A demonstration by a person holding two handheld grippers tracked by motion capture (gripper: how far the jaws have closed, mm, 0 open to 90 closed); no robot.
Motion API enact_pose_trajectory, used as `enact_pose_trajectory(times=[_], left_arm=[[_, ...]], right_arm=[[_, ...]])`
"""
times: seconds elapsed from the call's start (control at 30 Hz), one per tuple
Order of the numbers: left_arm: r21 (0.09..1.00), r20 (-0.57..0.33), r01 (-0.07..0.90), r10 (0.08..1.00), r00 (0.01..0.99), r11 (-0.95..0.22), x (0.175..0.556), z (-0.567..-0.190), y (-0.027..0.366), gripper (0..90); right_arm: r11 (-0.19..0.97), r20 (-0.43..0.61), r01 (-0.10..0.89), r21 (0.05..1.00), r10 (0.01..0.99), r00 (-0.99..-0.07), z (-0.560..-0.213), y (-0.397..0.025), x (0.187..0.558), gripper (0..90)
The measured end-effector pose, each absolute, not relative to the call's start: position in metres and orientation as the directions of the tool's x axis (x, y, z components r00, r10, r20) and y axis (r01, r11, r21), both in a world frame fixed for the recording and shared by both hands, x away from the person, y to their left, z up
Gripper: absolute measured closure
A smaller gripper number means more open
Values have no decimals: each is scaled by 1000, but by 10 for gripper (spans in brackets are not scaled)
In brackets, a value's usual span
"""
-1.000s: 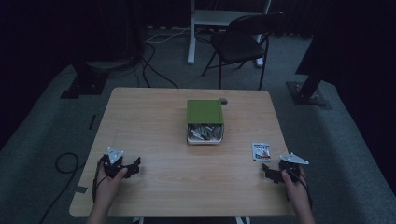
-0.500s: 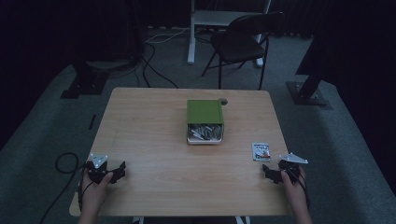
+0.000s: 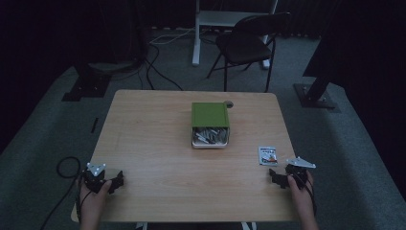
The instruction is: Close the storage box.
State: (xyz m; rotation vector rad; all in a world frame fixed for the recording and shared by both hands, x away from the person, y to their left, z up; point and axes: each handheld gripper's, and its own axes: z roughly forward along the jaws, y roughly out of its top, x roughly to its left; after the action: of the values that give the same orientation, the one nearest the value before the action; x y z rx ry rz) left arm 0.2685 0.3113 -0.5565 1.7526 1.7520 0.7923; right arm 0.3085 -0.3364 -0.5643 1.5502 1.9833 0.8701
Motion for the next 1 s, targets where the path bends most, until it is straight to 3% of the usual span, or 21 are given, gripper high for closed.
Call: enact_pose_trajectory(times=[0.7,1.0], left_arm=[[709,5,699,990,-138,94,271,-558,301,102],[696,4,709,987,-161,113,277,-559,299,28]], right_arm=[[157,16,668,728,969,-245,-564,-336,308,128],[157,16,668,728,969,-245,-564,-337,308,128]])
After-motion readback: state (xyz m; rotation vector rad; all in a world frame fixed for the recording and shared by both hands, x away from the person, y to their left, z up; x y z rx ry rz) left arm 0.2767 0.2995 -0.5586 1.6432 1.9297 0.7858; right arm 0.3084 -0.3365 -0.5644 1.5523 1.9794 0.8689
